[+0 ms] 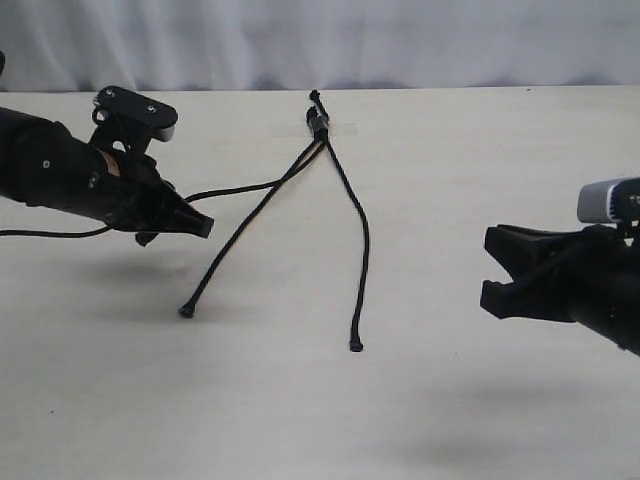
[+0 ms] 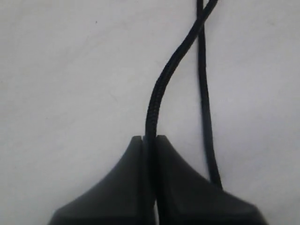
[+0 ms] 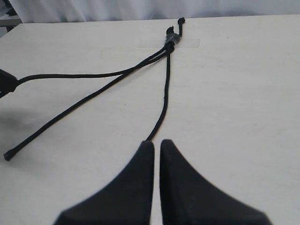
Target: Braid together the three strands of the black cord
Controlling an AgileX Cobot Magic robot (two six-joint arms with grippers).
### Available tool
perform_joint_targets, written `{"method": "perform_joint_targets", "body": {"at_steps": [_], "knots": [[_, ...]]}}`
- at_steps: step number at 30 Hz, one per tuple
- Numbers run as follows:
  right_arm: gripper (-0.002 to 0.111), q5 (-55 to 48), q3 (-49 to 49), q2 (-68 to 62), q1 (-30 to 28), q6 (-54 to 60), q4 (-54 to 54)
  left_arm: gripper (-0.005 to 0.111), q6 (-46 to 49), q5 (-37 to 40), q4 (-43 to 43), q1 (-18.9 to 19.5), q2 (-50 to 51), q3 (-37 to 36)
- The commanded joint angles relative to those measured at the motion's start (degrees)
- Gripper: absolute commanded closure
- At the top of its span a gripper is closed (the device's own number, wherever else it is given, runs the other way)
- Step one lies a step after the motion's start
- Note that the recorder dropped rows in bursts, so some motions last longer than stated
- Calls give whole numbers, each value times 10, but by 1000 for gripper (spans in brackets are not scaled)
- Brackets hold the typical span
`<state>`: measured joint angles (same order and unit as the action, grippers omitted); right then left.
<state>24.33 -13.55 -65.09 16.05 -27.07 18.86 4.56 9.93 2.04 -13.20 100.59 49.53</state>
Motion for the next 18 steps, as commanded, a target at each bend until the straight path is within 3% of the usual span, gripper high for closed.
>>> {"method": "perform_joint_targets", "body": {"at_steps": [1,11,18], "knots": [[104,-40,-20,-2,1,3,0,104,-3,-18,3,3,45,-1],[104,-62,-26,-2,1,-20,0,60,-18,-37,4,5,85,-1],[104,-218,-102,-2,14,-42,0,55,-14,-22,1,6,31,0]]}}
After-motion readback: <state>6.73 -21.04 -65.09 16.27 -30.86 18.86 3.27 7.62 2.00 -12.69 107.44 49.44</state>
